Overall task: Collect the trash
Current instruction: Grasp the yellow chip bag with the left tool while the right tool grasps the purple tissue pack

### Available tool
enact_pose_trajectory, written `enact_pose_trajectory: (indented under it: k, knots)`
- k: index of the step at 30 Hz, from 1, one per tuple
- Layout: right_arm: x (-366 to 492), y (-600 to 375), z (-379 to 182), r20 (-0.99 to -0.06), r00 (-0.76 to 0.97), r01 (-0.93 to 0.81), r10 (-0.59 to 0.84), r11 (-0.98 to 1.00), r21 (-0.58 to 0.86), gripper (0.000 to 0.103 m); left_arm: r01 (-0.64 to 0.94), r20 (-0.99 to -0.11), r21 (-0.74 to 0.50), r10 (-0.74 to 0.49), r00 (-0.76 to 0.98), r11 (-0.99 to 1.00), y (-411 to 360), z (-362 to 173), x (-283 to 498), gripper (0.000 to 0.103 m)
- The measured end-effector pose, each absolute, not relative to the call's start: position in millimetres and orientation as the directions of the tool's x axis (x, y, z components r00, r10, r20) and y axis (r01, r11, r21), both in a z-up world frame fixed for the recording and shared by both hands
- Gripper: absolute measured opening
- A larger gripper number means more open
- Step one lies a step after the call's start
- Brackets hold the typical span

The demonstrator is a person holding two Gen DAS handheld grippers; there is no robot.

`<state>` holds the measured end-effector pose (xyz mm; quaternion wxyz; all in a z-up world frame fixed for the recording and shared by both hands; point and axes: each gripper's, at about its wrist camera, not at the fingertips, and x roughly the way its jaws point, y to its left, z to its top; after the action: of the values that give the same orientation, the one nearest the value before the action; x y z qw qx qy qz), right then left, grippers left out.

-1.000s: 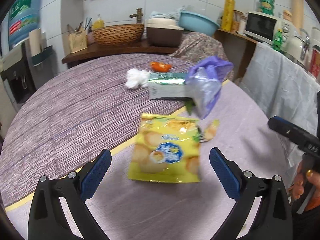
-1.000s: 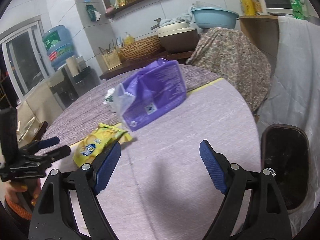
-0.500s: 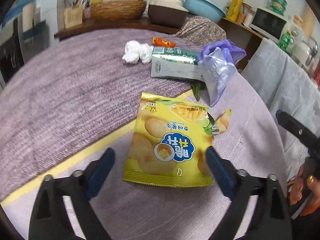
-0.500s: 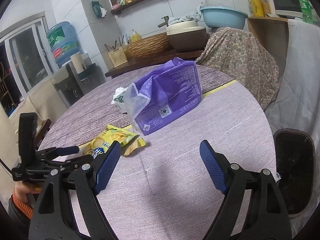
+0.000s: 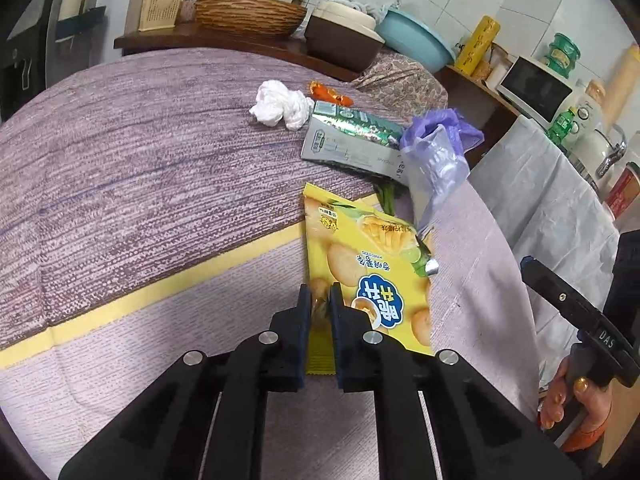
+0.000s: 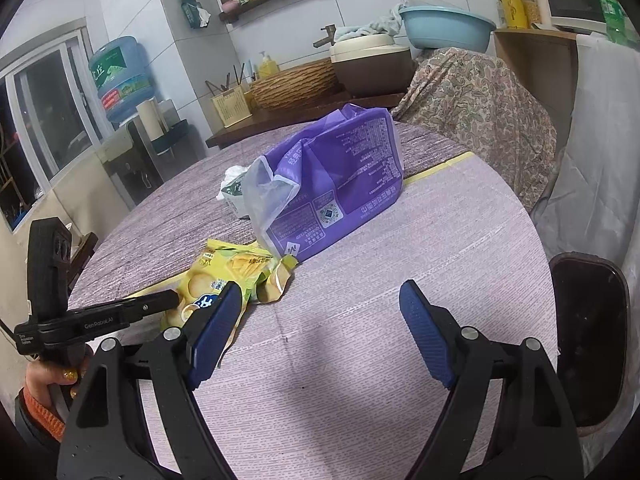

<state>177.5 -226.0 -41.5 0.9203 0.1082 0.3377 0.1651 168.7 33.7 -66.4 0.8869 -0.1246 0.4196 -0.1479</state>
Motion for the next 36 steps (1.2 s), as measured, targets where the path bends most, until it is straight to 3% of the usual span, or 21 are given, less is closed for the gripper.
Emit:
enact_pose_trajectory:
  k: [13, 20, 29, 30, 31, 36]
  knots:
    - [196, -176, -57, -0.631, 0.586, -0.353, 0.507, 0.862, 0.364, 0.081, 0.190, -0.643, -0.392, -0.416, 0.643, 0.900, 31, -51, 158, 0.009]
    - [219, -174, -32, -0.604, 0.692, -0.301, 0.396, 0.918, 0.257, 0.081, 0.173, -0.606, -0.409, -0.409, 0.683, 0.896, 46, -41, 151, 0.009]
    - [259, -136, -25, -0.630, 0.729, -0.259, 0.269, 0.960, 0.109, 0.080, 0.113, -0.599, -0.326, -0.298, 0.743, 0.938, 60, -28, 145, 0.009]
    - [264, -133, -28, -0.642, 0.726, -0.246, 0.245, 0.965, 0.091, 0.072, 0.107, -0.600, -0.330, -0.296, 0.743, 0.938, 63, -29, 145, 0.009]
    - [267, -131, -31, -0.652, 0.723, -0.237, 0.228, 0.969, 0.076, 0.054, 0.101, -0.601, -0.335, -0.294, 0.743, 0.937, 65, -30, 145, 0.009]
    - [264, -142, -37, -0.652, 0.724, -0.220, 0.226, 0.971, 0.092, 0.039, 0.096, -0.602, -0.338, -0.293, 0.743, 0.936, 69, -29, 143, 0.009]
